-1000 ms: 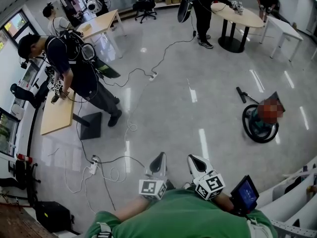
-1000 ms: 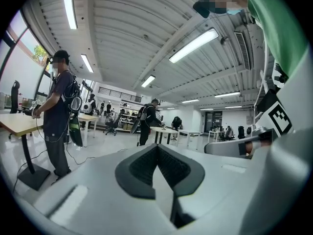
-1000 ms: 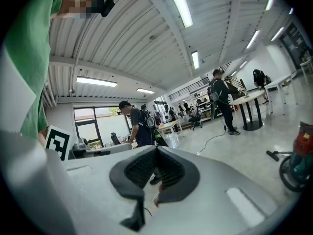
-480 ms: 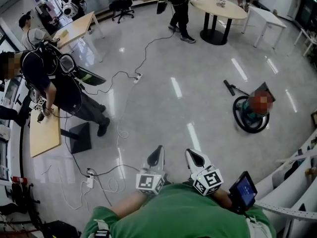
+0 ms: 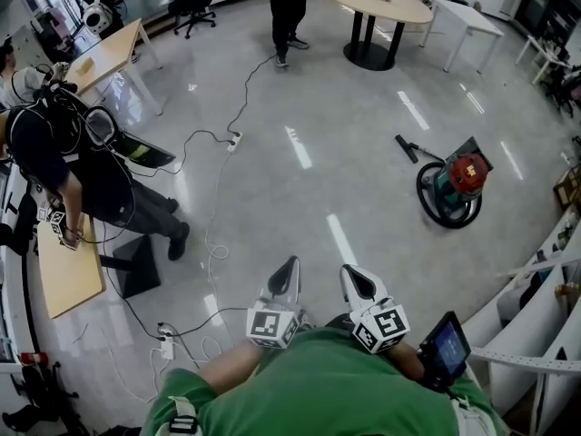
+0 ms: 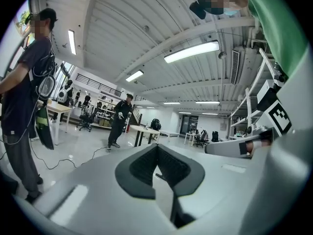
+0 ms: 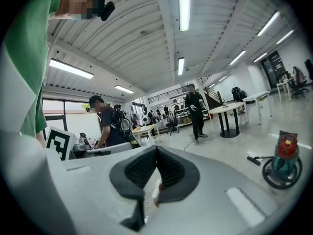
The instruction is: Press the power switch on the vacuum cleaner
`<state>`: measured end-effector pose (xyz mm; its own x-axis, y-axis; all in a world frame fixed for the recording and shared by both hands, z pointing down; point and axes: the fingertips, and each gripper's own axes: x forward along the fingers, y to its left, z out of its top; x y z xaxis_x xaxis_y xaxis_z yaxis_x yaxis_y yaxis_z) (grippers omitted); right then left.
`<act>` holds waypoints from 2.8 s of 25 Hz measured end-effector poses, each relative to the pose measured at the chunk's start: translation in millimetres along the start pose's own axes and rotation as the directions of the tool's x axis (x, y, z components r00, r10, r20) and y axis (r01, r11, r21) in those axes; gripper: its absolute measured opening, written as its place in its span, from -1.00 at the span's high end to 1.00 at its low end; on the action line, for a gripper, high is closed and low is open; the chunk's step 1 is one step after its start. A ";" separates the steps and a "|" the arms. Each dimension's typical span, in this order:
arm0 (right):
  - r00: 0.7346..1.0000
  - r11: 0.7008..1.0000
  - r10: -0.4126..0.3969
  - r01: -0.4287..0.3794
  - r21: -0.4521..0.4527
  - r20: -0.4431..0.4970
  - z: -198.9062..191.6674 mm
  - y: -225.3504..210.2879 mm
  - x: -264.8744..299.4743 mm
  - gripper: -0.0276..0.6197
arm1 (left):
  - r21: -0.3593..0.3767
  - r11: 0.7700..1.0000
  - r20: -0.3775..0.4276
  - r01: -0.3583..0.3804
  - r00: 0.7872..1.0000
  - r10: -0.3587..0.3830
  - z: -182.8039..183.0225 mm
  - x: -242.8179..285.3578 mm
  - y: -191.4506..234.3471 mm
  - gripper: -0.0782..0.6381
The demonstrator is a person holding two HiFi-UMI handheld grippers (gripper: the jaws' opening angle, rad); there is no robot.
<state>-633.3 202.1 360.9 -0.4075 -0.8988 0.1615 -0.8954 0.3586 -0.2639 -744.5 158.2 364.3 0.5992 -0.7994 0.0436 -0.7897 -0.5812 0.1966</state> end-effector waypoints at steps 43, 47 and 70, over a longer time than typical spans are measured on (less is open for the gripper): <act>0.803 0.815 -0.577 0.553 0.174 0.147 62.8 -304.6 -49.9 0.91 | 0.010 0.825 -0.151 0.566 0.816 -0.558 -19.1 316.6 -199.1 0.76; 0.765 0.775 -0.629 0.600 0.200 0.139 61.3 -324.0 -60.4 0.91 | -0.005 0.798 -0.178 0.603 0.785 -0.594 -20.6 333.8 -219.9 0.76; 0.543 0.559 -0.829 0.796 0.229 0.135 123.4 -442.9 0.5 0.91 | -0.064 0.620 -0.194 0.782 0.600 -0.776 -13.3 504.3 -221.6 0.76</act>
<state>-214.8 11.7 360.5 0.5448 -0.8194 0.1781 -0.7845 -0.5731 -0.2371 -265.6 -114.2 355.8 0.9980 0.0012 0.0634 -0.0127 -0.9757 0.2188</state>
